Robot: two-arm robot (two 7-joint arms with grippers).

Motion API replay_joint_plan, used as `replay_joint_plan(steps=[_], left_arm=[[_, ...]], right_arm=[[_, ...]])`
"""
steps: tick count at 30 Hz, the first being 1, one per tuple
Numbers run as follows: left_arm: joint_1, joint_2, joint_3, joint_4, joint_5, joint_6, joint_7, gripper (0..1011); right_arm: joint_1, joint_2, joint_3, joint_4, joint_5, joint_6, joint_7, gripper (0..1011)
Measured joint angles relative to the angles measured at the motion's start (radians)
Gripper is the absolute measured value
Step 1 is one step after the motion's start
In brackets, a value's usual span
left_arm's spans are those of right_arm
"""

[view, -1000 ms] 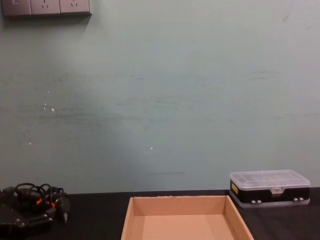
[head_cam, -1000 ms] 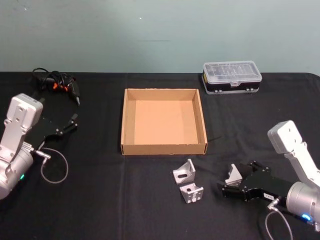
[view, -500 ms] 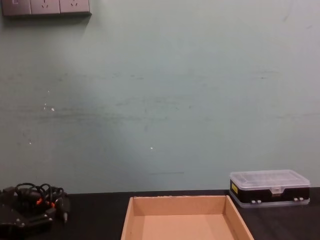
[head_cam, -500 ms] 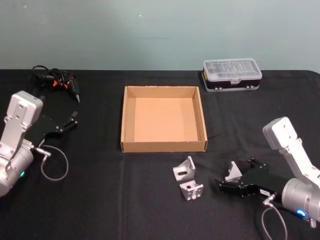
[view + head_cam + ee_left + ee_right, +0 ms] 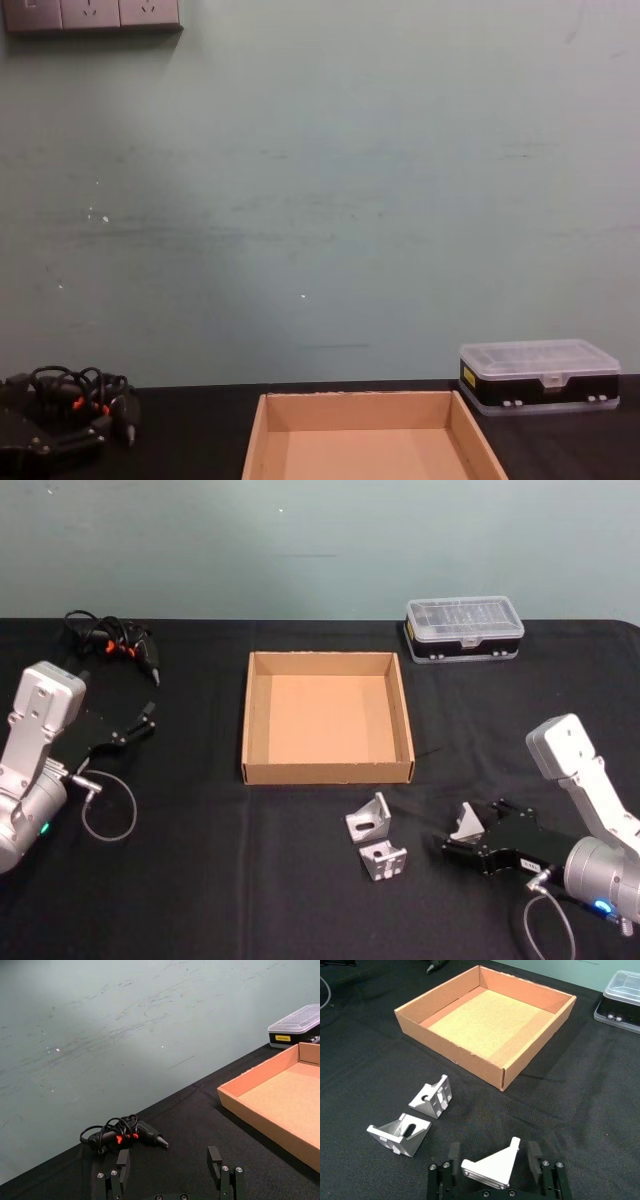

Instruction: Use one hand to pick up the angle iron from the table and place it into the box.

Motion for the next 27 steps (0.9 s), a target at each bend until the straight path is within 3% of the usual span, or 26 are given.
replay_joint_plan(steps=[4, 7, 11, 24, 27], left_arm=[[0.000, 0.000, 0.000, 0.000, 0.000, 0.000, 0.000, 1011], [0.000, 0.000, 0.000, 0.000, 0.000, 0.000, 0.000, 1011], [0.000, 0.000, 0.000, 0.000, 0.000, 0.000, 0.000, 1011], [0.000, 0.000, 0.000, 0.000, 0.000, 0.000, 0.000, 1011], [0.000, 0.000, 0.000, 0.000, 0.000, 0.000, 0.000, 1011]], right_arm=[[0.000, 0.000, 0.000, 0.000, 0.000, 0.000, 0.000, 771], [0.000, 0.001, -0.001, -0.001, 0.001, -0.001, 0.000, 635], [0.000, 0.001, -0.001, -0.001, 0.001, -0.001, 0.000, 583], [0.000, 0.001, -0.001, -0.002, 0.002, -0.001, 0.000, 568], [-0.011, -0.003, 0.009, -0.018, -0.010, -0.032, -0.004, 568]])
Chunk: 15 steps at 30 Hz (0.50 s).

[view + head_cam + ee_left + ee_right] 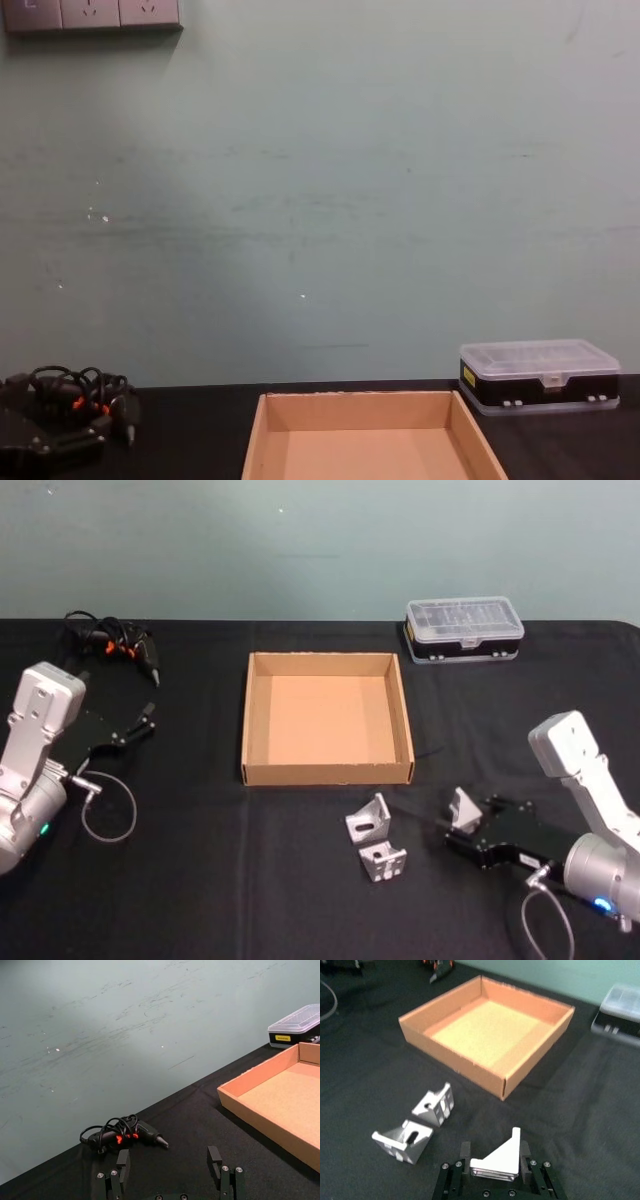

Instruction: Use one hand to pick up the angle iron from the table and place it into the box.

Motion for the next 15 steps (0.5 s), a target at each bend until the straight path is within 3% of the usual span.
replay_joint_plan(steps=[4, 9, 12, 13, 15], left_arm=[[0.000, 0.000, 0.000, 0.000, 0.000, 0.000, 0.000, 1011], [0.000, 0.000, 0.000, 0.000, 0.000, 0.000, 0.000, 1011], [0.000, 0.000, 0.000, 0.000, 0.000, 0.000, 0.000, 1011], [0.000, 0.000, 0.000, 0.000, 0.000, 0.000, 0.000, 1011], [0.000, 0.000, 0.000, 0.000, 0.000, 0.000, 0.000, 1012]], right_arm=[[-0.003, -0.008, 0.015, -0.025, -0.011, -0.029, -0.001, 568], [0.033, -0.024, 0.015, -0.039, -0.028, -0.031, 0.003, 568], [0.113, -0.047, -0.012, -0.014, -0.046, -0.012, 0.028, 568], [0.113, -0.047, -0.012, -0.014, -0.046, -0.012, 0.028, 568], [0.198, -0.072, -0.043, 0.032, -0.058, 0.004, 0.058, 568]])
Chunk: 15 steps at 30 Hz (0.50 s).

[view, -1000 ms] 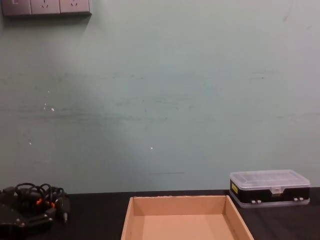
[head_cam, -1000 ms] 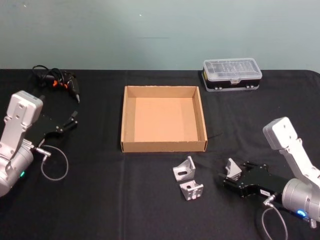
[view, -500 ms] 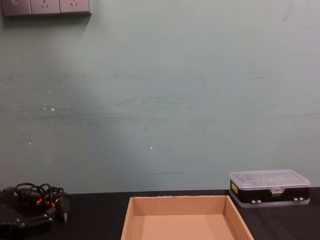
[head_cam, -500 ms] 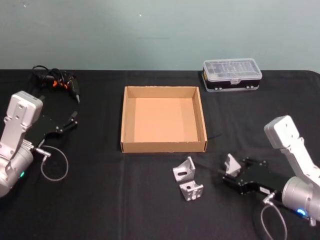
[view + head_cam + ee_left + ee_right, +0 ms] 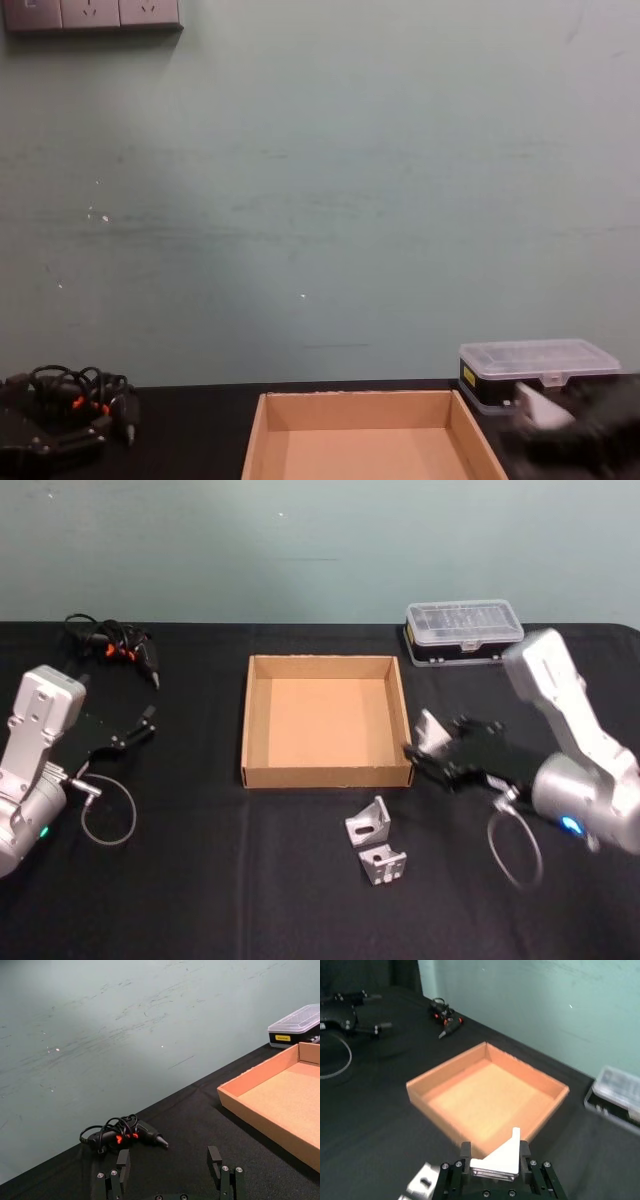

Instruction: Use one hand to pick up the angle iron from the table and place it into the box.

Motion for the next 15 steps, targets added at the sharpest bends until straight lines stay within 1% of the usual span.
replay_joint_plan(steps=[3, 4, 6, 7, 9, 10, 12, 13, 15], left_arm=[[0.000, 0.000, 0.000, 0.000, 0.000, 0.000, 0.000, 1011], [0.000, 0.000, 0.000, 0.000, 0.000, 0.000, 0.000, 1011], [0.000, 0.000, 0.000, 0.000, 0.000, 0.000, 0.000, 1011], [0.000, 0.000, 0.000, 0.000, 0.000, 0.000, 0.000, 1011], [0.000, 0.000, 0.000, 0.000, 0.000, 0.000, 0.000, 1011], [0.000, 0.000, 0.000, 0.000, 0.000, 0.000, 0.000, 1011], [0.000, 0.000, 0.000, 0.000, 0.000, 0.000, 0.000, 1011], [0.000, 0.000, 0.000, 0.000, 0.000, 0.000, 0.000, 1011], [0.000, 0.000, 0.000, 0.000, 0.000, 0.000, 0.000, 1011]], right_arm=[[0.078, -0.025, -0.029, 0.053, -0.011, 0.010, 0.025, 568], [0.127, -0.041, -0.047, 0.090, -0.018, 0.015, 0.040, 568], [0.180, -0.062, -0.066, 0.136, -0.023, 0.021, 0.055, 568], [0.228, -0.081, -0.082, 0.180, -0.027, 0.028, 0.069, 568], [0.280, -0.103, -0.104, 0.237, -0.034, 0.033, 0.084, 568], [0.319, -0.122, -0.120, 0.282, -0.038, 0.035, 0.097, 568], [0.357, -0.140, -0.135, 0.328, -0.041, 0.036, 0.108, 568], [0.390, -0.159, -0.149, 0.372, -0.046, 0.036, 0.115, 568], [0.421, -0.180, -0.162, 0.419, -0.049, 0.036, 0.121, 568]])
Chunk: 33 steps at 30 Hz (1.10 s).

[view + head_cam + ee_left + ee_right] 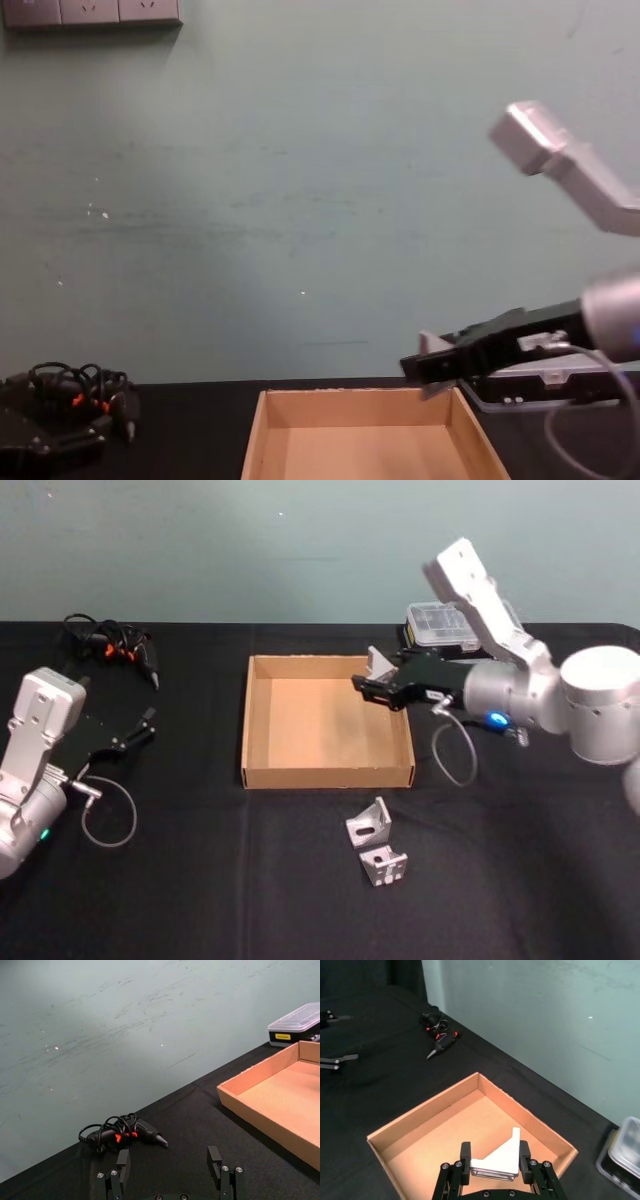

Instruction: Use one hand to pick up the angle iron from the table and place it into the box.

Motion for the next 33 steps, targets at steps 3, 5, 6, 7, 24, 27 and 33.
replay_joint_plan(steps=[3, 5, 6, 7, 24, 27, 33], left_arm=[[0.000, 0.000, 0.000, 0.000, 0.000, 0.000, 0.000, 1011], [0.000, 0.000, 0.000, 0.000, 0.000, 0.000, 0.000, 1011], [0.000, 0.000, 0.000, 0.000, 0.000, 0.000, 0.000, 1011], [0.000, 0.000, 0.000, 0.000, 0.000, 0.000, 0.000, 1011], [0.000, 0.000, 0.000, 0.000, 0.000, 0.000, 0.000, 1011], [0.000, 0.000, 0.000, 0.000, 0.000, 0.000, 0.000, 1011], [0.000, 0.000, 0.000, 0.000, 0.000, 0.000, 0.000, 1011]], right_arm=[[0.046, -0.035, -0.022, 0.077, -0.007, -0.004, 0.008, 568], [0.064, -0.051, -0.032, 0.109, -0.011, -0.007, 0.011, 568], [0.075, -0.061, -0.038, 0.130, -0.014, -0.010, 0.013, 568], [0.105, -0.092, -0.054, 0.192, -0.021, -0.019, 0.017, 568], [0.199, -0.193, -0.087, 0.428, -0.075, -0.040, 0.015, 568], [0.209, -0.201, -0.090, 0.451, -0.087, -0.047, 0.021, 568], [0.221, -0.210, -0.092, 0.485, -0.104, -0.055, 0.030, 568]])
